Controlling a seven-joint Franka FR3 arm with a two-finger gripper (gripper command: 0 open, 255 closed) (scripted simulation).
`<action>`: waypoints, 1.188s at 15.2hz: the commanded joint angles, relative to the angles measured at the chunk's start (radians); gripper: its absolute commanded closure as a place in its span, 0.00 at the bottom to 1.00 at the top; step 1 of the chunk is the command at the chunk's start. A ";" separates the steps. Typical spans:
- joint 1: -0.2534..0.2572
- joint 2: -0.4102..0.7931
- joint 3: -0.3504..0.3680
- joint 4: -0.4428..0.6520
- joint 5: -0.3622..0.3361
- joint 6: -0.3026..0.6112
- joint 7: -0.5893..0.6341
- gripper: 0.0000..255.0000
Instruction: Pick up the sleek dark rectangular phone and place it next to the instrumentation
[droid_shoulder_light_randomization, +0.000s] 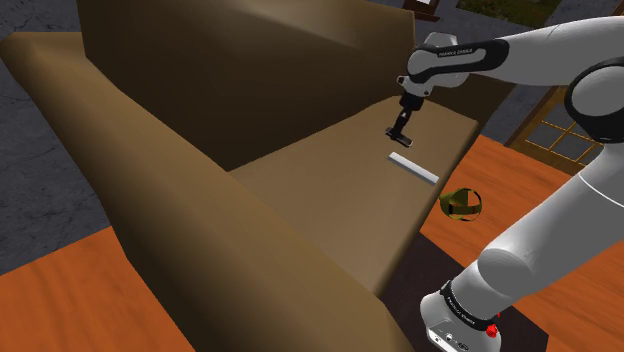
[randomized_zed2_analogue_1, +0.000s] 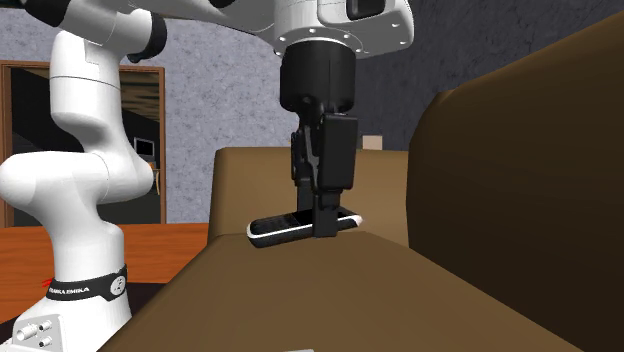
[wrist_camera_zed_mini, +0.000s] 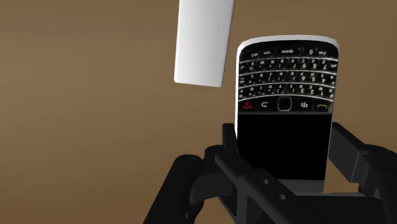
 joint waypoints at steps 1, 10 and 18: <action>-0.011 0.021 -0.012 0.010 0.004 0.011 -0.027 1.00; -0.013 0.062 -0.013 -0.067 0.016 0.127 -0.037 1.00; -0.013 0.089 -0.012 -0.099 0.024 0.185 -0.043 1.00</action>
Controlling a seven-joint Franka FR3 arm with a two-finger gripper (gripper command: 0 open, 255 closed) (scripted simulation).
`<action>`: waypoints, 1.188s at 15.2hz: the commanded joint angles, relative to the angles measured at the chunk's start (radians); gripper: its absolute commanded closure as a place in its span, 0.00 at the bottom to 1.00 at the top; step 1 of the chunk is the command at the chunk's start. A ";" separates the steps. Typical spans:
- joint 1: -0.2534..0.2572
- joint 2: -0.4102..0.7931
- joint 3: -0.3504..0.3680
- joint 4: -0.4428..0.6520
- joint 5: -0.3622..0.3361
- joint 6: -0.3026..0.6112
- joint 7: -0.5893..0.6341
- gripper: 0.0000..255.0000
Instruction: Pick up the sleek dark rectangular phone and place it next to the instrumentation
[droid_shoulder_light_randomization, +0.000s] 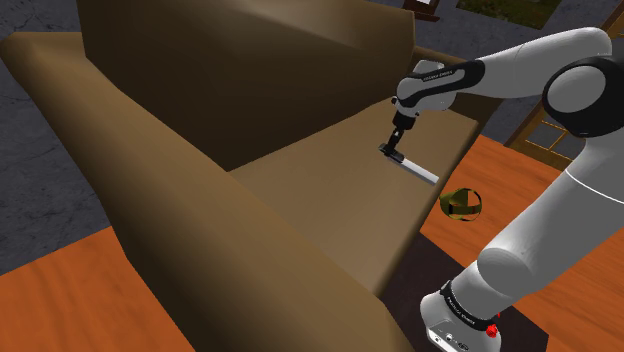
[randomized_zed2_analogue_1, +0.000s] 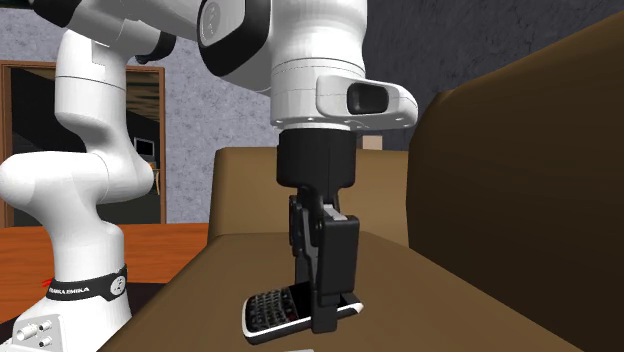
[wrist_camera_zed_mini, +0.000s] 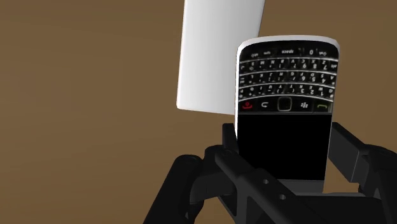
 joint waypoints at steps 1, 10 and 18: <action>0.000 0.001 0.000 0.000 0.000 0.001 0.000 1.00; 0.000 0.001 0.000 0.000 0.000 0.001 0.000 0.00; 0.001 -0.046 -0.001 0.078 -0.014 -0.122 0.010 0.00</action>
